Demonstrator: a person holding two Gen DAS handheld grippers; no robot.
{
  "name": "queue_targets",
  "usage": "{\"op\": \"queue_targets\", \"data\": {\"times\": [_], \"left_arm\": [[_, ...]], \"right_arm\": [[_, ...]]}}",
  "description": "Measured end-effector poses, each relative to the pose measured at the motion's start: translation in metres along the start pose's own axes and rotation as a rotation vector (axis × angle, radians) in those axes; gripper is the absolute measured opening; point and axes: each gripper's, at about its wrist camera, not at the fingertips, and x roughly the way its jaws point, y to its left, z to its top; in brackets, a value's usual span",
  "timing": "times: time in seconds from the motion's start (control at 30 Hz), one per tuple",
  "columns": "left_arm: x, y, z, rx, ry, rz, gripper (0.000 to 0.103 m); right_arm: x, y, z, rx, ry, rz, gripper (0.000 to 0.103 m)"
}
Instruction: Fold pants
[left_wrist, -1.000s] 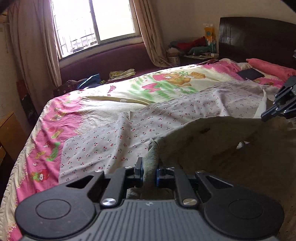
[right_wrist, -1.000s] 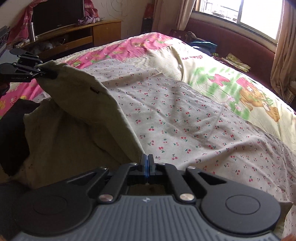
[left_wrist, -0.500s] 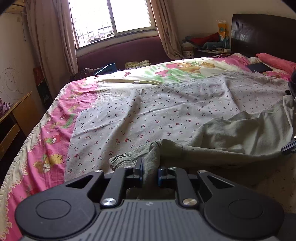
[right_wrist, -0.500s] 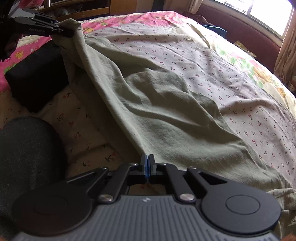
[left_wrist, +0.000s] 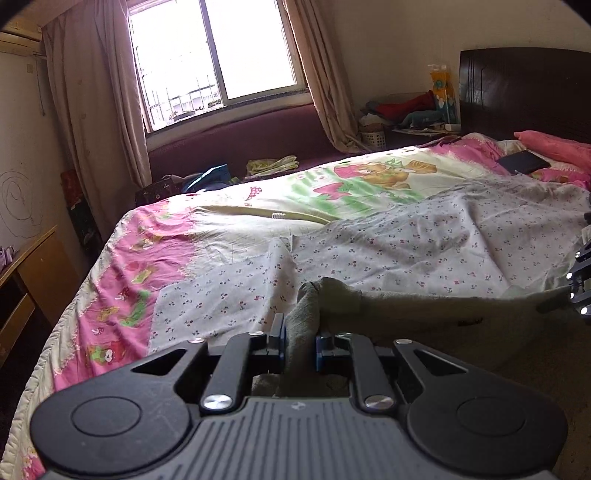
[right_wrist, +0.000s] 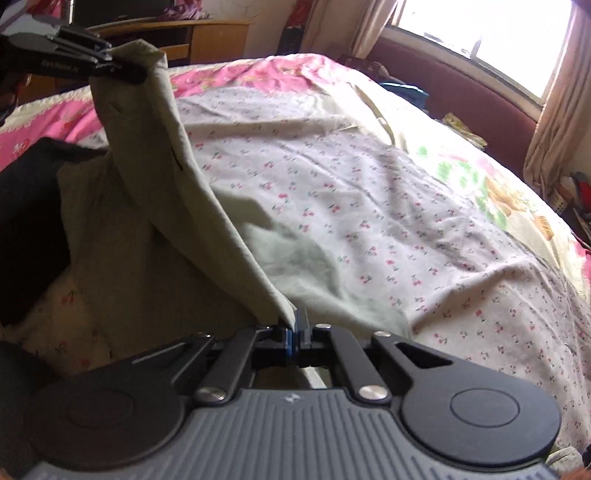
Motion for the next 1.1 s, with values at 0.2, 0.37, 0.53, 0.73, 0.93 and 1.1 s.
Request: {"op": "queue_targets", "data": {"times": [0.2, 0.37, 0.53, 0.73, 0.93, 1.1], "left_arm": [[-0.011, 0.004, 0.000, -0.005, -0.120, -0.007, 0.030], [-0.017, -0.005, -0.088, -0.035, 0.065, -0.016, 0.031], [-0.032, -0.010, -0.131, -0.054, 0.129, 0.022, 0.040], [-0.046, -0.003, -0.130, -0.029, 0.115, 0.048, 0.052], [-0.051, -0.008, -0.133, 0.032, 0.096, 0.080, 0.060], [-0.046, -0.009, -0.122, 0.123, 0.077, 0.083, 0.060]], "right_arm": [[-0.052, -0.012, 0.026, 0.013, -0.186, -0.125, 0.001], [-0.020, 0.058, -0.039, -0.153, -0.055, -0.056, 0.001], [0.023, 0.117, -0.083, -0.339, 0.038, -0.047, 0.009], [0.008, 0.118, -0.071, -0.363, 0.019, -0.020, 0.014], [-0.009, 0.118, -0.058, -0.336, 0.014, 0.060, 0.027], [-0.001, 0.146, -0.024, -0.398, -0.111, 0.106, 0.038]]}}
